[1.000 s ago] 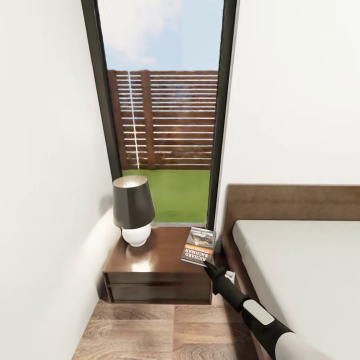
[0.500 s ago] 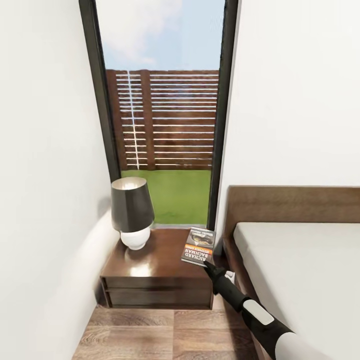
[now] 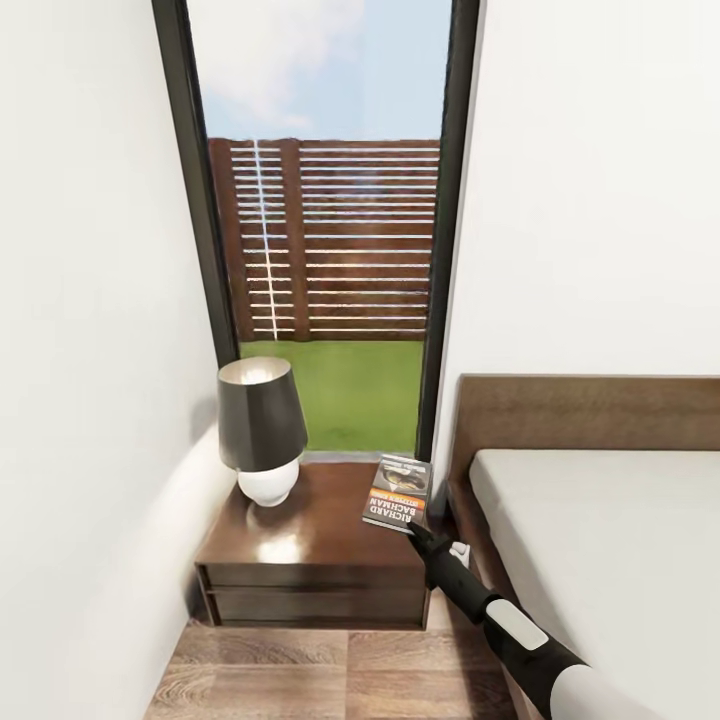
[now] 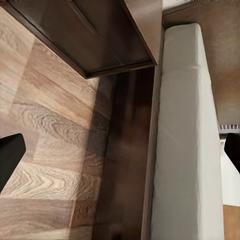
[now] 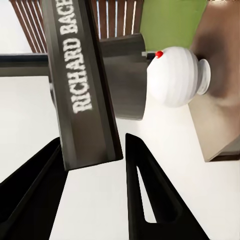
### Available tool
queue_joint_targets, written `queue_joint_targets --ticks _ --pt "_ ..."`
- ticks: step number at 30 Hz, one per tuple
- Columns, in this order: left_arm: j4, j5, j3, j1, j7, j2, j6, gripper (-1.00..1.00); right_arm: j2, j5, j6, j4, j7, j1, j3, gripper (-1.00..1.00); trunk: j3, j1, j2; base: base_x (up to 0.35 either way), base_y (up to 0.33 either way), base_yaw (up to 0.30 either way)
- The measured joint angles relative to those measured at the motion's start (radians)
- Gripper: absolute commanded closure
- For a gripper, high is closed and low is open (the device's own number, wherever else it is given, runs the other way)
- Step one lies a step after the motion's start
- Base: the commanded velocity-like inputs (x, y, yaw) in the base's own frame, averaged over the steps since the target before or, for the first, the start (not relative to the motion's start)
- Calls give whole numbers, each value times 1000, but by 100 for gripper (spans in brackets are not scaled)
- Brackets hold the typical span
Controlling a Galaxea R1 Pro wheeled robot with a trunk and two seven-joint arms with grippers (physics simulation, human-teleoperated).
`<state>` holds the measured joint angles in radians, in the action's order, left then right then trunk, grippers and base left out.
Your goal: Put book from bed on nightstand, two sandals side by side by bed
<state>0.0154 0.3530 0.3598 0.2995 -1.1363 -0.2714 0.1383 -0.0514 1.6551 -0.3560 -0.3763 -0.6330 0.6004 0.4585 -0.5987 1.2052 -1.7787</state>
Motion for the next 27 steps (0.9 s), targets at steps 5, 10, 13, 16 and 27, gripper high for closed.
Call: queue_joint_targets --ticks 5,10,13,16,27 --pt "0 0 0 0 0 -1 0 -100 0 0 0 0 0 0 1 100 0 0 0 40 0 0" --pt "0 0 0 0 0 -1 0 -100 0 0 0 0 0 0 0 100 0 0 0 9 0 0" --pt "0 0 0 0 0 -2 0 -100 0 0 0 0 0 0 1 100 0 0 0 2 0 0" --pt "0 0 0 -1 0 -3 0 -100 1 -1 2 0 0 0 2 100 0 0 0 0 0 0" --pt "0 -24 -2 -16 -1 -23 0 -100 1 -23 5 0 0 0 4 100 0 0 0 0 0 0"
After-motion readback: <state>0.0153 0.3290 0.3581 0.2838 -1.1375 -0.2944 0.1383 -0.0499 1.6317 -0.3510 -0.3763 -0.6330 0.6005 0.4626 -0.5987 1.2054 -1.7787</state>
